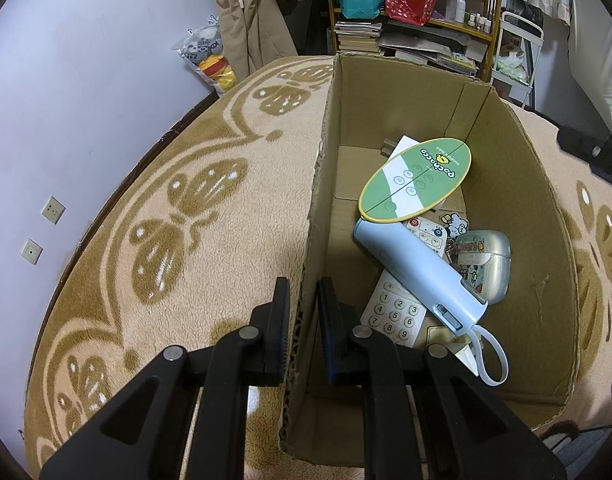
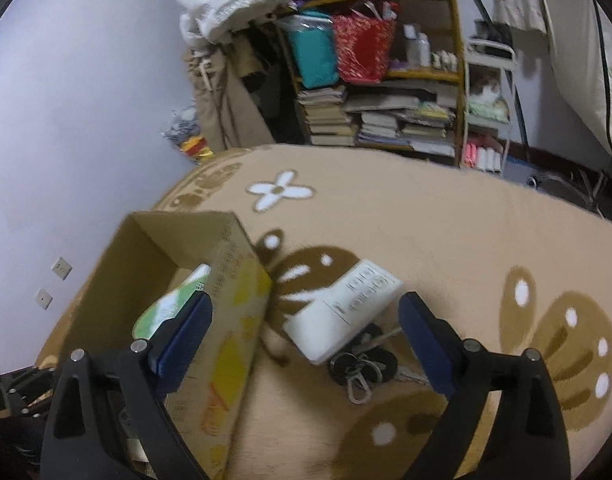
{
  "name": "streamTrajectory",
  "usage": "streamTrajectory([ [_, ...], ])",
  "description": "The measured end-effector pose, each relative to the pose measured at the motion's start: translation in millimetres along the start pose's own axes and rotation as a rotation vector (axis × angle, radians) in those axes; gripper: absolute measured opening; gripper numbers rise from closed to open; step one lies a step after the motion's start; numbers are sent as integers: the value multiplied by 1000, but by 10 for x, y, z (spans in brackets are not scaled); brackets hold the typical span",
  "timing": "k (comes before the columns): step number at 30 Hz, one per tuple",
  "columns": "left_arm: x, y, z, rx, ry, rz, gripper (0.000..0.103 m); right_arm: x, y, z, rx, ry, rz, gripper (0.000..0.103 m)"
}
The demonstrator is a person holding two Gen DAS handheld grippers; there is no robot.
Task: Organize rigid objects
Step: 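Move the open right tool back over the bunch of keys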
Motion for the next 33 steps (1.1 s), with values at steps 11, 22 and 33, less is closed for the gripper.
streamTrajectory([
  [11, 3, 1, -1, 0, 1, 0, 14, 414, 275, -263, -95, 85, -78, 99],
  [22, 1, 2, 0, -1, -1, -2, 14, 617, 465, -535, -186, 109, -132, 99],
  [33, 2, 1, 1, 0, -1, -2, 14, 652, 529, -598, -210, 81, -155, 99],
])
Point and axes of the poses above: each gripper's, at about its wrist camera, not at the fingertips, and y roughly the way its jaws point, x to its right, z to its top, the point moved 6 cm from there along y, roughly the way its jaws point, and after that the axes turned 7 degrees about z, right-handed, at the moved point
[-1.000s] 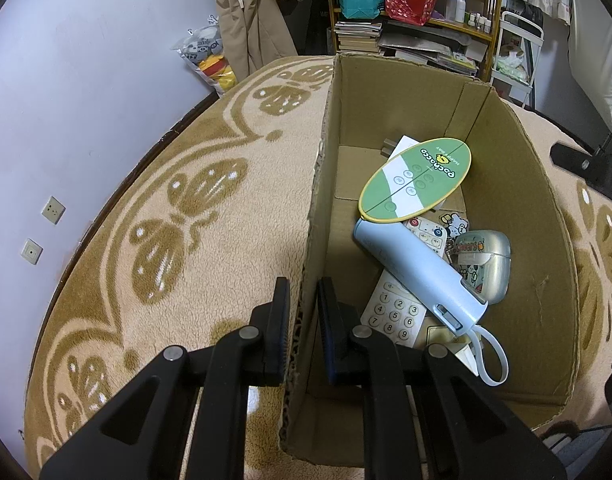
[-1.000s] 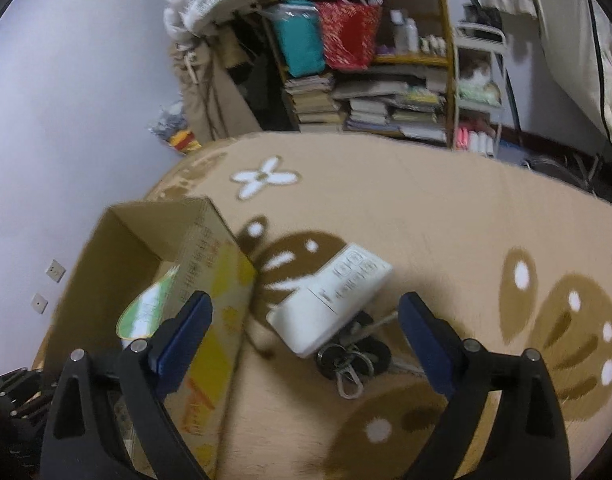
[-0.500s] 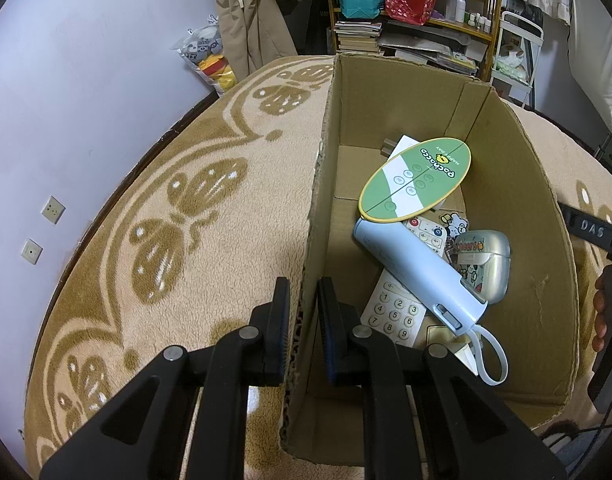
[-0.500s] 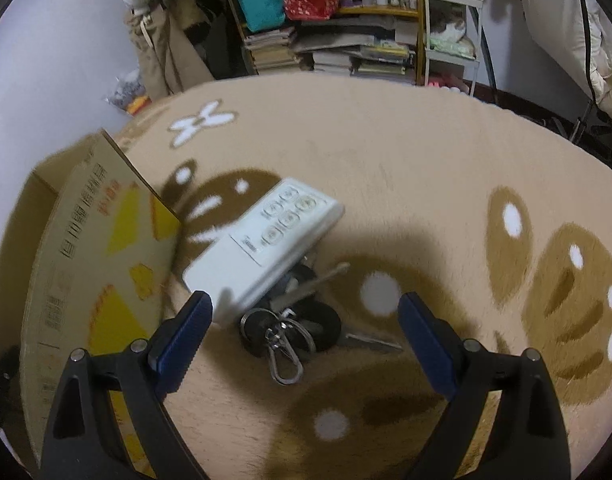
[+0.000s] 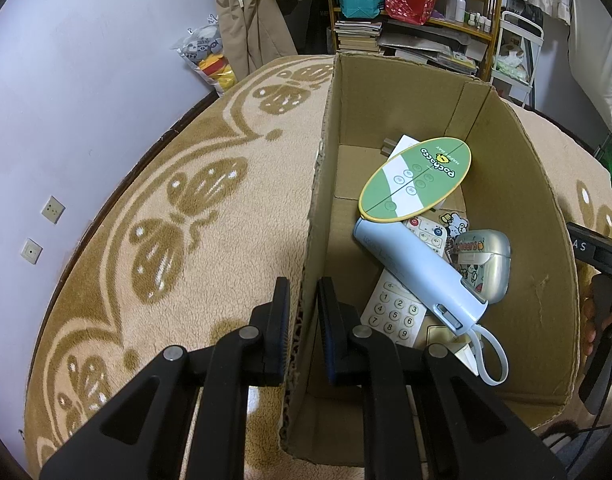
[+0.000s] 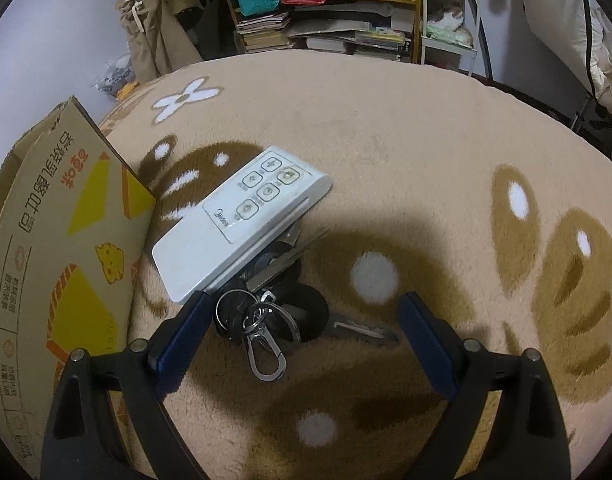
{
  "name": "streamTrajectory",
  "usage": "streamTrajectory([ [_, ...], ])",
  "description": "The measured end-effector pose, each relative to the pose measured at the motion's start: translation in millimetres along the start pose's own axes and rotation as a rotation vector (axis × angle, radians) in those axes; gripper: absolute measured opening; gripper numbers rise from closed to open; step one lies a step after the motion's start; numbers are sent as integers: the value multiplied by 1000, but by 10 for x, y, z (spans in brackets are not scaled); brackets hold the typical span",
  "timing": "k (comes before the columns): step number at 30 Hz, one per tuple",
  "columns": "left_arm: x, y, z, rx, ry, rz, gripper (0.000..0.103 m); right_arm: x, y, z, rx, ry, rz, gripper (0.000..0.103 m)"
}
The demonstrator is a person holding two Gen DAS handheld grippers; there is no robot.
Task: Organize rigid objects
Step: 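Move the open right tool back over the bunch of keys, then grasp the keys by their ring with the right tool and lift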
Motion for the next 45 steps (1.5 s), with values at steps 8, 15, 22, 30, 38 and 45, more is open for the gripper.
streamTrajectory([
  [8, -2, 0, 2, 0, 0, 1, 14, -39, 107, 13, -16, -29, -27, 99],
  [15, 4, -1, 1, -1, 1, 1, 14, -43, 153, 13, -28, -55, -88, 97],
  [22, 2, 1, -1, -2, 1, 0, 14, -32, 83, 100, 33, -76, -102, 70],
  [30, 8, 2, -5, -3, 1, 0, 14, 20, 13, 133, 50, -33, -101, 42],
  [38, 7, 4, -9, -3, 1, -1, 14, 148, -137, 150, 73, 97, 17, 40],
  [45, 10, 7, -17, -3, 3, 2, 14, 64, -285, 213, 112, 84, 49, 23],
])
Point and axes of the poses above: each gripper's, at about its wrist camera, not at the fingertips, and y roughly the way its jaws point, x to its right, z to its top, the point moved 6 cm from there along y, roughly the way its jaws point, and after that the axes turned 7 degrees about z, right-handed, at the moved point
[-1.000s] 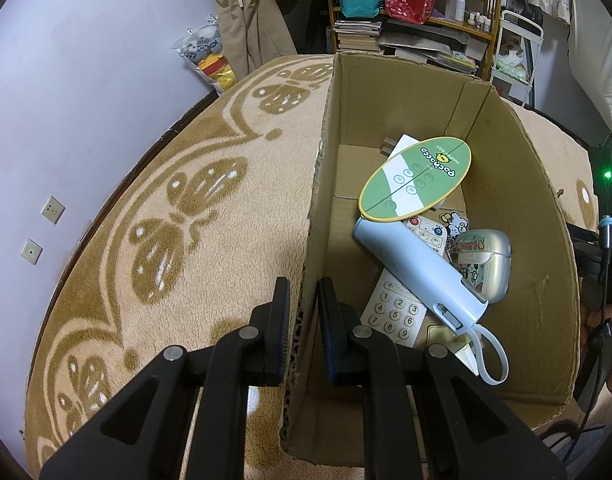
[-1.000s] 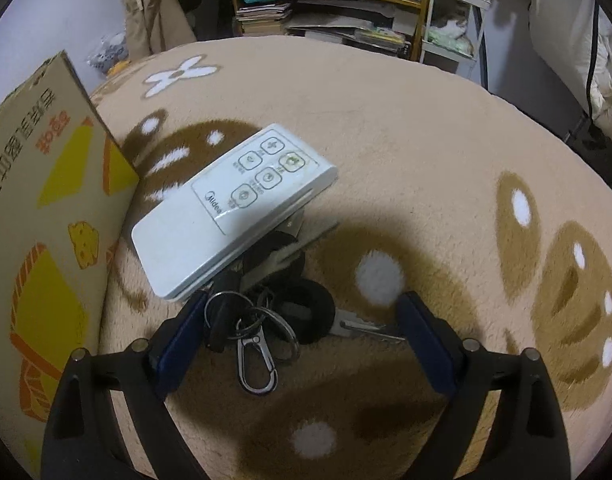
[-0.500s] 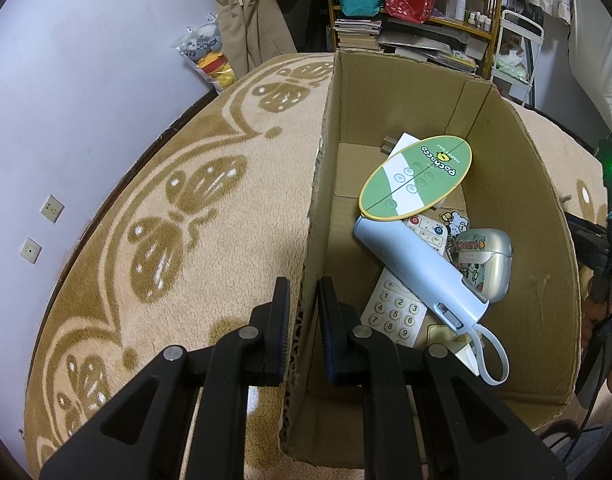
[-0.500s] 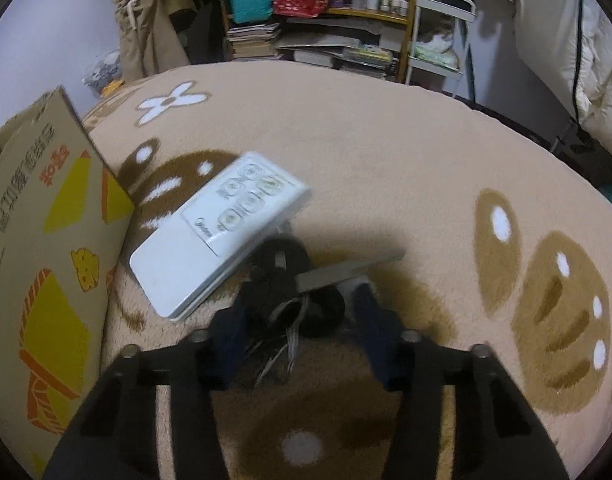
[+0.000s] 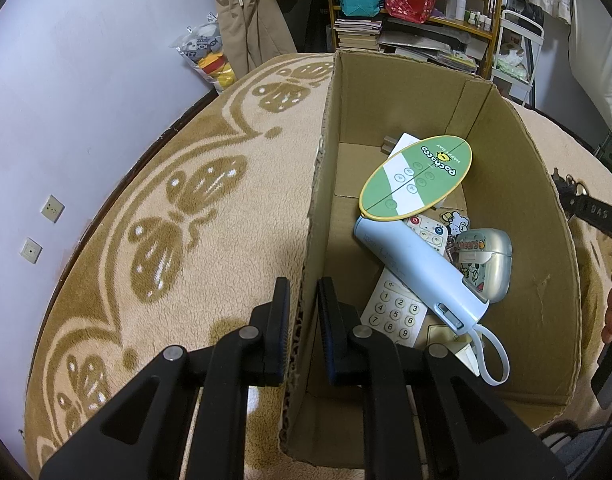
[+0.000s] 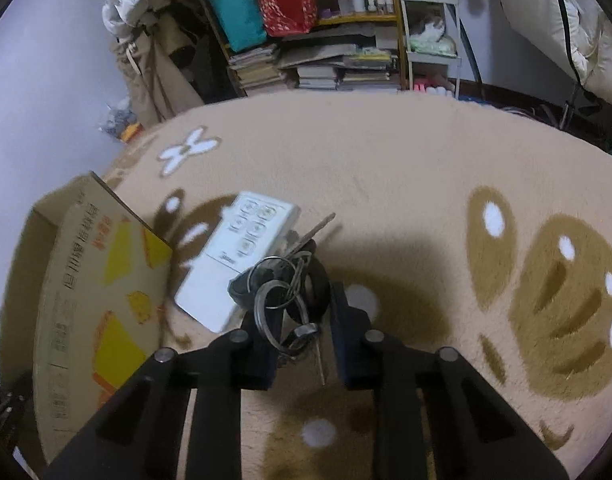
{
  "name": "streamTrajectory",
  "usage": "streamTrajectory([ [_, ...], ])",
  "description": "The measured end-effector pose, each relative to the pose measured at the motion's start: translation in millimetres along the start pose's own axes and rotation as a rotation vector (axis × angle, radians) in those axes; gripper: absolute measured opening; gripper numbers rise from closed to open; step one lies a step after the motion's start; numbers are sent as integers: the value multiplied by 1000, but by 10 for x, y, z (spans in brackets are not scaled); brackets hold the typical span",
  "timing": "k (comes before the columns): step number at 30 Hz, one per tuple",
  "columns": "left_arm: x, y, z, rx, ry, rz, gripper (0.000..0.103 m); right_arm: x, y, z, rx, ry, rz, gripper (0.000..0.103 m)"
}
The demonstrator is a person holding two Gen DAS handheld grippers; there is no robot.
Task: Organize rigid objects
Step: 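Grasp the keys by their ring with the right tool and lift, then carry the keys into the box and open the right tool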
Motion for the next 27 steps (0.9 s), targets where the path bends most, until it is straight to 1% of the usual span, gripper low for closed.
streamTrajectory([
  [2, 0, 0, 2, 0, 0, 0, 14, -39, -26, 12, 9, -10, -4, 23],
  [6, -3, 1, 4, 0, 1, 0, 14, -85, -130, 67, 40, 5, 21, 23],
  [12, 0, 0, 2, 0, 1, 0, 14, -322, -449, 219, 125, -26, 105, 23],
  [14, 1, -1, 2, 0, 1, 0, 14, -408, -527, 257, 140, -47, 128, 23],
  [17, -2, 0, 4, -1, 1, 0, 14, -580, -631, 283, 151, -90, 162, 23],
  [22, -6, 2, 7, -1, 0, 0, 14, -928, -769, 303, 175, -172, 272, 23],
  [27, -7, 2, 8, -1, 0, 0, 14, -1236, -733, 196, 140, -251, 331, 23],
])
Point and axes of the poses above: each gripper's, at about its wrist camera, not at the fingertips, and y roughly the way its jaws point, x to its right, z to its top, the point moved 6 cm from there along y, roughly the way its jaws point, and after that the axes turned 7 degrees about z, right-handed, at the moved point
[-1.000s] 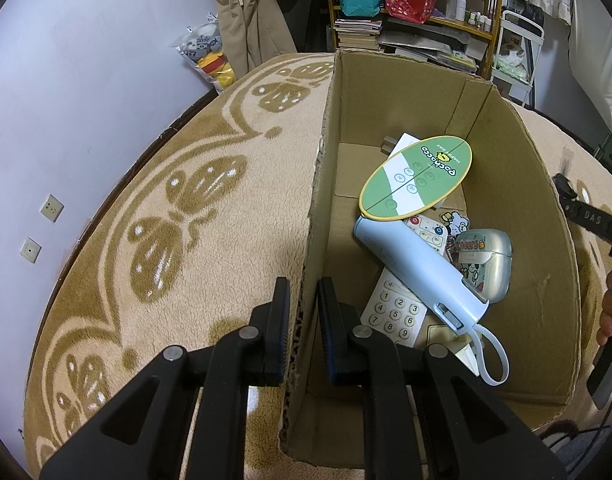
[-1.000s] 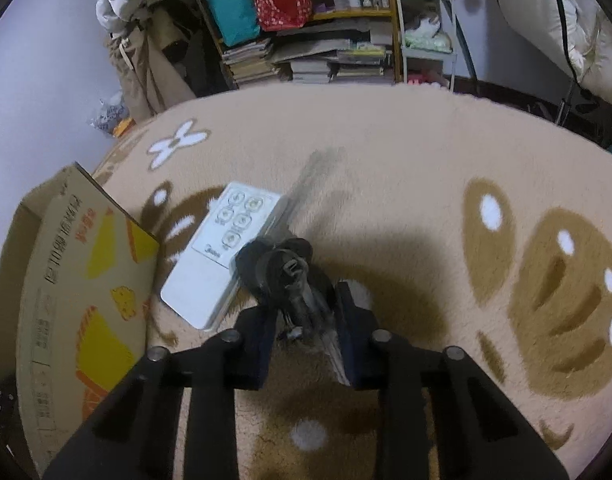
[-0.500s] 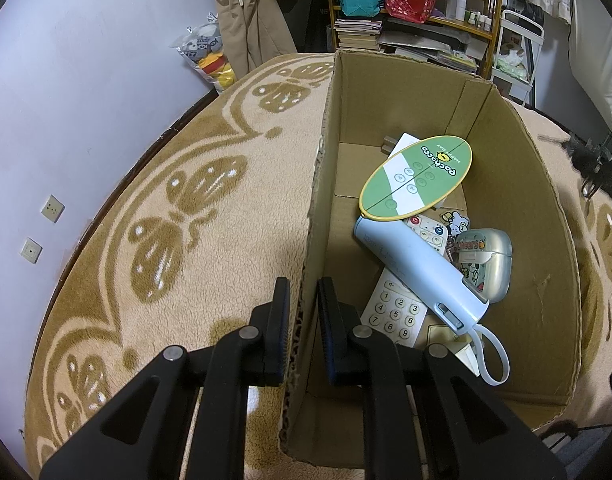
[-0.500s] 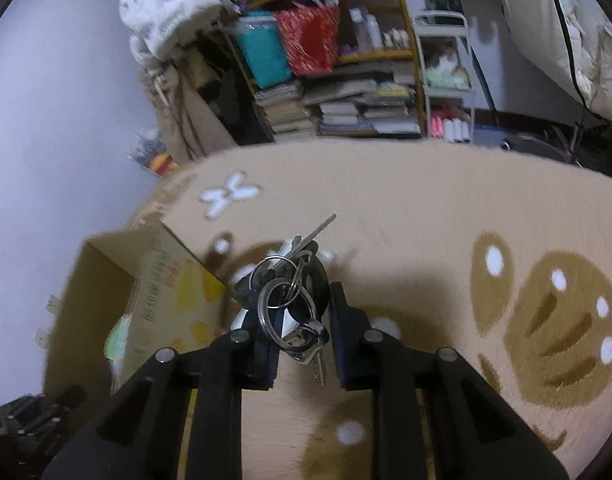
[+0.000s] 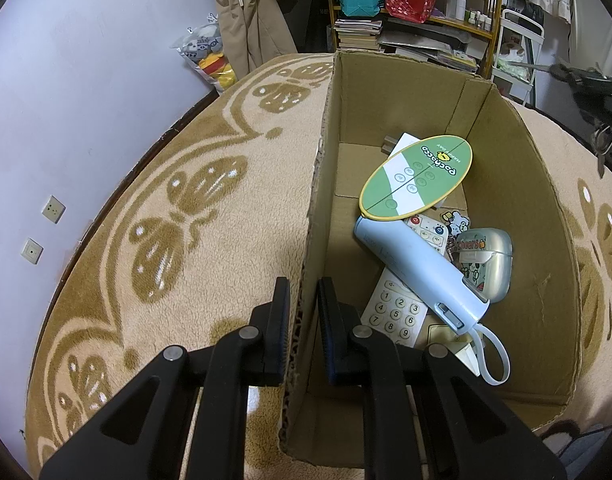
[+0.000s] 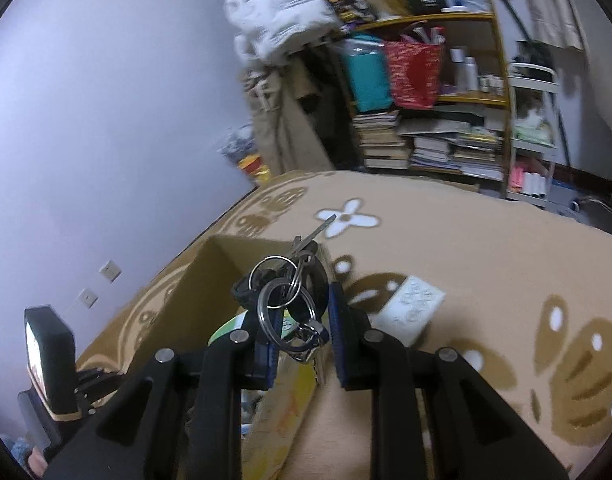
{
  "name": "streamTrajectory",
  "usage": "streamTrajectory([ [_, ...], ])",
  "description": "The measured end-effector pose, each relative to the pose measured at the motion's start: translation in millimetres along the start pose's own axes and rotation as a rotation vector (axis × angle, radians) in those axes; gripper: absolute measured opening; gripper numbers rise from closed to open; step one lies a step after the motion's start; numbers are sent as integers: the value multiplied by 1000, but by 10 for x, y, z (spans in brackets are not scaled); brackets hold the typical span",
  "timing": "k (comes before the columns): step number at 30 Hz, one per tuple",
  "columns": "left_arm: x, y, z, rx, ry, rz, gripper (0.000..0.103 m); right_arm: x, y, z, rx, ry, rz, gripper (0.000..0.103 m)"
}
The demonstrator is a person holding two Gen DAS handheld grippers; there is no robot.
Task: Organize rigid objects
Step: 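Carry the keys into the box and open the right tool, then move the open right tool down around the white remote control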
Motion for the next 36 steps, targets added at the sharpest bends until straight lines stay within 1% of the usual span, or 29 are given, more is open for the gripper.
streamTrajectory([
  [6, 0, 0, 1, 0, -1, -1, 14, -222, 235, -214, -96, -60, 38, 23],
  [10, -1, 0, 2, 0, 0, -1, 14, -279, 374, -333, -160, -98, 22, 24],
  [16, 2, -1, 2, 0, 0, -1, 14, -314, 413, -349, -183, -113, 5, 28],
  [18, 1, 6, -3, 1, 0, -4, 14, -316, 369, -316, -163, -108, 5, 43],
  [19, 9, 4, -9, 1, 2, -1, 14, -340, 352, -294, -151, -105, 15, 46],
  [20, 4, 9, -10, 0, 1, -2, 14, -348, 336, -273, -142, -104, 16, 52],
  [21, 1, 6, -7, 1, -1, -4, 14, -344, 301, -241, -126, -105, 5, 58],
  [22, -2, 8, -8, -1, -3, -7, 14, -343, 289, -223, -116, -106, -6, 61],
  [24, 4, 1, -18, -1, -4, -9, 14, -316, 240, -169, -88, -105, -29, 70],
  [25, -5, 3, -15, -1, -3, -8, 14, -286, 218, -140, -73, -97, -43, 72],
  [27, -3, -5, -19, -1, -3, -7, 14, -204, 181, -85, -47, -75, -75, 83],
  [29, -5, -1, -20, -2, -4, -9, 14, -93, 148, -46, -27, -49, -107, 87],
  [31, -7, 4, -13, -2, -4, -9, 14, 20, 143, -19, -25, -29, -139, 88],
  [33, -7, 5, -13, -1, -4, -8, 14, 107, 159, 3, -23, -11, -159, 92],
  [36, -12, 3, -19, -1, 1, -3, 14, 302, 191, 24, -19, 34, -199, 94],
])
Point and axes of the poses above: each gripper's, at about its wrist camera, not at the fingertips, and y roughly the way its jaws point, x to its right, z to its top, the point moved 6 cm from there along y, roughly the way its jaws point, and after that the axes turned 7 degrees about z, right-handed, at the moved point
